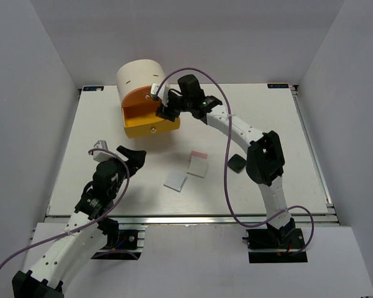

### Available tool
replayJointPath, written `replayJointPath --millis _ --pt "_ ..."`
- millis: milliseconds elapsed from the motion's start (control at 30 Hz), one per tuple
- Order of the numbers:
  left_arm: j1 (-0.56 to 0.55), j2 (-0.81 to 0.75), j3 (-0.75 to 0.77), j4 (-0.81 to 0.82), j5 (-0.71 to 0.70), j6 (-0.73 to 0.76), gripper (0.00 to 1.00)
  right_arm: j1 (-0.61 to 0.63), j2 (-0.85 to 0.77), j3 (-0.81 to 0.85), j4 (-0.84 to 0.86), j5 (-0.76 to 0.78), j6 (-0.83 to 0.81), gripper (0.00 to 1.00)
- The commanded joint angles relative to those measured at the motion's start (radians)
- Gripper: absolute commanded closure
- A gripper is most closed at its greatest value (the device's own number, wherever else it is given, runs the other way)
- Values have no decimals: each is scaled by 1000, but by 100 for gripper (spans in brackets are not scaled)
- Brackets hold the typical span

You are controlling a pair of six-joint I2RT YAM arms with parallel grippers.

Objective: Organize the makeup

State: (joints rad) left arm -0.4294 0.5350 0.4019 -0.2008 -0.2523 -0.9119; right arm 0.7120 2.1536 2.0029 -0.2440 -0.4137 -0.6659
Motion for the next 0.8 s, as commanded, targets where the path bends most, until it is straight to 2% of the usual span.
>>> replayJointPath --millis 0,67,100,133,167,200,233,267,300,500,633,767 --pt "-3 23 -5 57 25 -18 18 4 -44 31 26 12 -11 40" --pt "-5 49 -5 84 38 -27 30 4 -67 30 35 18 5 41" --pt "-3 57 -2 93 41 -31 37 3 -80 28 40 22 15 45" --pt "-3 66 0 110 41 -39 54 3 -93 23 58 45 52 49" --pt "-3 75 3 119 44 -53 63 -3 -131 16 70 55 77 57" --pt "-5 98 5 130 45 -61 72 -9 -155 -13 83 62 103 80" --pt "-3 111 8 145 45 -71 81 -16 -181 -35 100 79 132 92" --pt "-3 124 11 153 45 -99 95 -35 -239 -64 135 85 191 100" --pt "-5 155 14 159 42 -114 100 -48 -267 -91 146 90 221 100" --pt "3 284 29 247 12 -329 100 -181 -472 -338 156 142 423 100" --pt "49 431 99 258 33 -419 100 -296 -612 -545 189 156 453 100" --pt "87 566 198 265 50 -440 100 -362 -689 -650 201 142 473 100"
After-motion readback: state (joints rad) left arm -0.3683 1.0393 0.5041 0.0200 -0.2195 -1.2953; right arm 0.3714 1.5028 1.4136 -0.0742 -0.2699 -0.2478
